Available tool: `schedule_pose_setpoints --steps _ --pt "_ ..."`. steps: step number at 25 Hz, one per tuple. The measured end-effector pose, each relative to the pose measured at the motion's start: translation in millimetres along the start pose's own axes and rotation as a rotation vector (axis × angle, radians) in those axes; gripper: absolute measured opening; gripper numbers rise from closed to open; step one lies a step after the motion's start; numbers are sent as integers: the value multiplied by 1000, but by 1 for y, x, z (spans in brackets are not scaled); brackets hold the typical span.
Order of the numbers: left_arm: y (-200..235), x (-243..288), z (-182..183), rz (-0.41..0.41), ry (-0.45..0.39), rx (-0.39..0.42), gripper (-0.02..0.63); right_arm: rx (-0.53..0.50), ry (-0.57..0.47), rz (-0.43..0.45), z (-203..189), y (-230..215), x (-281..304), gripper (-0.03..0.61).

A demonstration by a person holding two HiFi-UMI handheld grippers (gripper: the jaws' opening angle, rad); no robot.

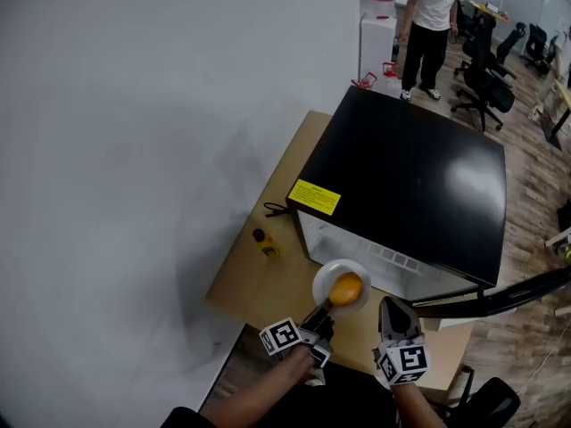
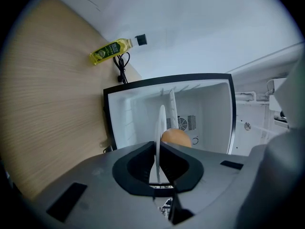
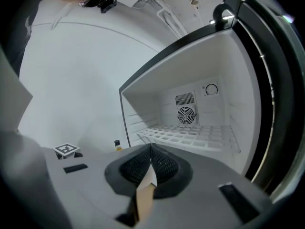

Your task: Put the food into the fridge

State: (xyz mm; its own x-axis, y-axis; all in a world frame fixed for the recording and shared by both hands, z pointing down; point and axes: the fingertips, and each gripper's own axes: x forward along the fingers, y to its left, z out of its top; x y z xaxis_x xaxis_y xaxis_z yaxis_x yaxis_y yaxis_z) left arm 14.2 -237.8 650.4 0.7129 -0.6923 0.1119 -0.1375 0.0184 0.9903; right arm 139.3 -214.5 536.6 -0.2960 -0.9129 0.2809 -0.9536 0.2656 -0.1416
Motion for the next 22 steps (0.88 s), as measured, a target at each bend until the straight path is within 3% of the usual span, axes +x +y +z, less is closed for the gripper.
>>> schedule_pose_setpoints --steps 12,22 --pt "46 50 10 29 -37 -57 28 7 47 25 -13 -16 24 60" --pt "80 84 34 74 -46 -28 28 -14 68 62 -13 -14 34 60"
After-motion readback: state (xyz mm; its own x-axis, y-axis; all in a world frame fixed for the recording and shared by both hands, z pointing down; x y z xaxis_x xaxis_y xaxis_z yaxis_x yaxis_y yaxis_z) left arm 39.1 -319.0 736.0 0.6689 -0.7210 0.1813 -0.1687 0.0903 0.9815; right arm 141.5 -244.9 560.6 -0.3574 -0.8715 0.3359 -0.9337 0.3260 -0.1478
